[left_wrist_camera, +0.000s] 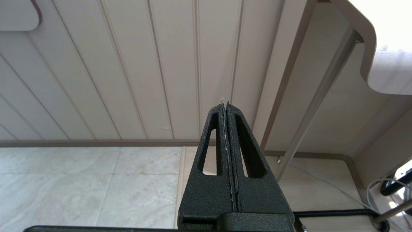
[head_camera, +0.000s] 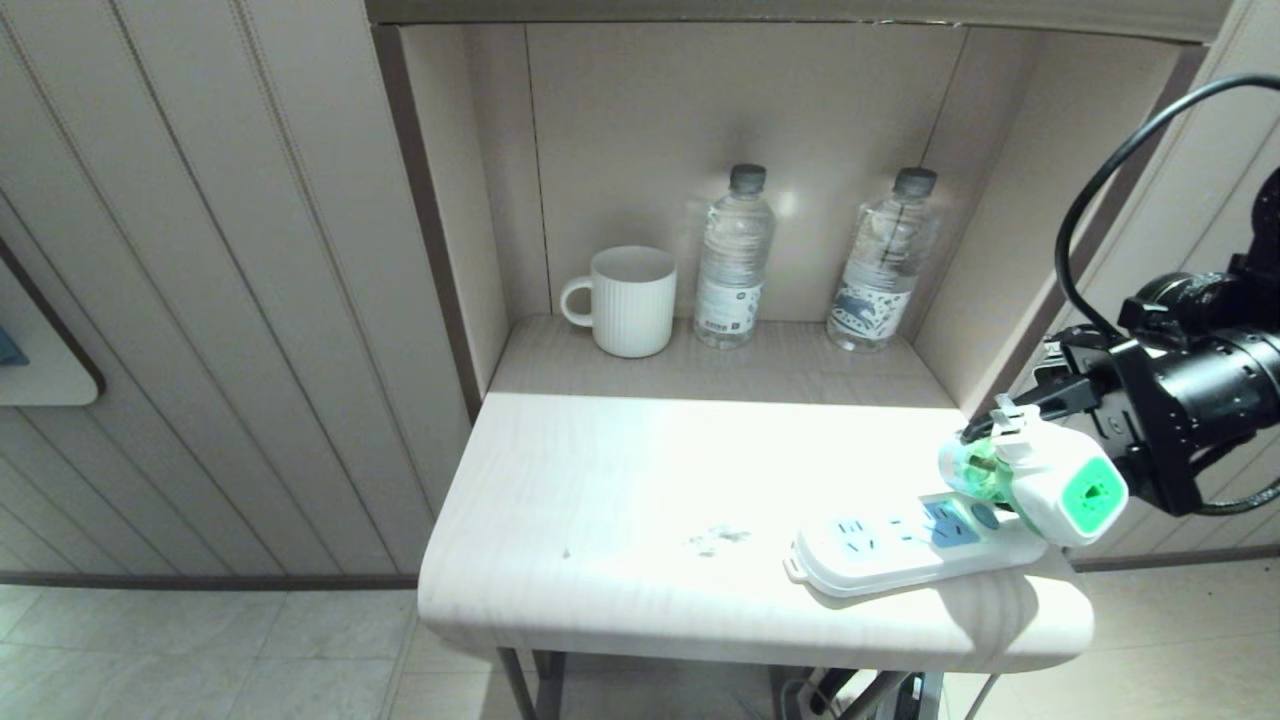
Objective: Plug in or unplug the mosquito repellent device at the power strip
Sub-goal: Pick up the mosquito repellent liquid, then insert the plug into the socket
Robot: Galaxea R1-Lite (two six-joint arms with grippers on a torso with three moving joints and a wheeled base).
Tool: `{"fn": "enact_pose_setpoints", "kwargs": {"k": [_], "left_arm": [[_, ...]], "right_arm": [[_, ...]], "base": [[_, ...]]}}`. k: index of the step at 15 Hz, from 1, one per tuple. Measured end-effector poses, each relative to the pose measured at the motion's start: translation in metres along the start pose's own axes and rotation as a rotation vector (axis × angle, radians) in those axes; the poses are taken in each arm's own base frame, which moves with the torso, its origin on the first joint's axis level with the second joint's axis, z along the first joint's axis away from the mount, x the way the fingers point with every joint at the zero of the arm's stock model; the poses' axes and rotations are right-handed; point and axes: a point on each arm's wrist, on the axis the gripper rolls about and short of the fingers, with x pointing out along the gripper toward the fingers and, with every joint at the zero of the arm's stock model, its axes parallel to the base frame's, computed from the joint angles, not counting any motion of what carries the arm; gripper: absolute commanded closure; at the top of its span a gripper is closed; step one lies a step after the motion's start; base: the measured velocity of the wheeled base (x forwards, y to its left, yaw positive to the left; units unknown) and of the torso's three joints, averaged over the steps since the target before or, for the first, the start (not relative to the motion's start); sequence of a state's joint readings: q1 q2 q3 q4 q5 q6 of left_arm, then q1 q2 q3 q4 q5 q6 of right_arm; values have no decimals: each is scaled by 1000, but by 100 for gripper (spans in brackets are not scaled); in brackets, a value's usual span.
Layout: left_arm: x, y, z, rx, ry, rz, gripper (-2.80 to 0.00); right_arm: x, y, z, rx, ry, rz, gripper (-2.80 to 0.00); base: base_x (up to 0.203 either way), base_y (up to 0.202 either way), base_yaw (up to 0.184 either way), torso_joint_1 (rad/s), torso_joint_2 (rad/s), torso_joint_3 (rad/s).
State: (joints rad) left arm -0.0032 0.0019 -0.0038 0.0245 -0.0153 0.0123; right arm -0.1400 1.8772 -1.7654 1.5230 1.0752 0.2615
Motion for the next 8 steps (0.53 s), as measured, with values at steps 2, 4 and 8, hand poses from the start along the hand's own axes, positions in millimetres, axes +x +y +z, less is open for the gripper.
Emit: {"fn": "enact_pose_setpoints", "kwargs": {"k": [2,4,8], "left_arm": [[0,0,0,0,0,0,0],[0,0,0,0,0,0,0],[0,0,0,0,0,0,0]], "right_arm": [[-4,7,-7,53,-28,-16,0],[-10,18,-17,92,-63,-22,0],[-12,25,-25,89,-79,-17,0]], "base": [[0,0,0,0,0,0],[0,0,0,0,0,0],[0,0,0,0,0,0]]}}
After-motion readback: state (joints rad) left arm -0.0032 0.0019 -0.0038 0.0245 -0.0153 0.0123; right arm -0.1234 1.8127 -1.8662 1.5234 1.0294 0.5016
